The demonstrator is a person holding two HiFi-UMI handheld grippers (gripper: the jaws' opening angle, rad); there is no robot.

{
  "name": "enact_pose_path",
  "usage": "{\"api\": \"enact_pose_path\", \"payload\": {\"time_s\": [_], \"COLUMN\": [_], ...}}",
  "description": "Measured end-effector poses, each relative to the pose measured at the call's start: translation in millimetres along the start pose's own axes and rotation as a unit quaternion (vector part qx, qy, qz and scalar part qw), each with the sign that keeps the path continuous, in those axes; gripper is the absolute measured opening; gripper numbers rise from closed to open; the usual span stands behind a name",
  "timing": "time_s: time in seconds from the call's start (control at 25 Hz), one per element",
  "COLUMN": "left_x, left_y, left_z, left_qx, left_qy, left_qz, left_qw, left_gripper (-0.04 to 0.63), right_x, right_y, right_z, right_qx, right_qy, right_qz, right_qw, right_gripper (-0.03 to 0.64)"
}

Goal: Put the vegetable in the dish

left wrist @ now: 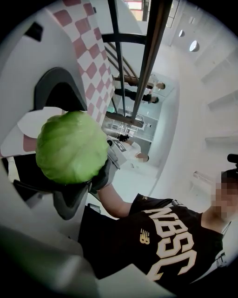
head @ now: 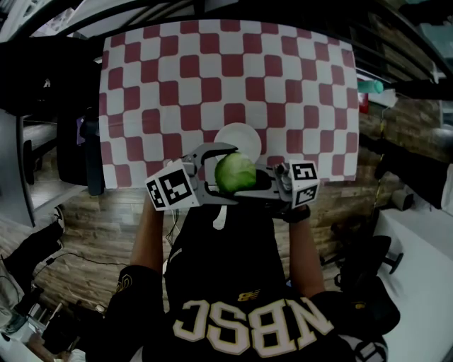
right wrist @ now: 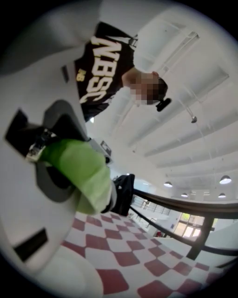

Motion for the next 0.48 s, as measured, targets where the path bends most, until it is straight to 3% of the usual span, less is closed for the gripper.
{"api": "enact_pose_path", "payload": {"time_s": [0.16, 0.28, 0.4, 0.48], "left_x": [-2, 0, 9, 19], "left_y": [5, 5, 7, 12], "left_z": [-3, -3, 1, 7], "left_qx": [-0.001, 0.004, -0.001, -0.017], "left_qy": [0.002, 0.003, 0.011, 0.024], "left_qz": [-0.003, -0.001, -0.006, -0.008], "left_qw": [1.0000, 1.0000, 0.9999, 0.9995], "left_gripper": [0.492, 0.492, 0.491, 0.491], "right_x": [-6, -1, 10, 15], "right_y": [-1, -3, -13, -25], "right_z": [0, -1, -6, -14], "right_qx": [-0.011, -0.008, 0.019, 0.063], "right_qy": [-0.026, -0.018, 0.017, 0.030], "right_qz": [0.000, 0.011, 0.023, 0.040], "right_qw": [1.000, 1.000, 0.999, 0.997], "right_gripper": [0.141, 0.142, 0.150, 0.170]}}
Point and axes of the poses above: the fingertips, and each gripper's own axes: z forward along the fingers, y to its left, x out of its underside, the point moved 1 cm from there along -z, backward along the fingers
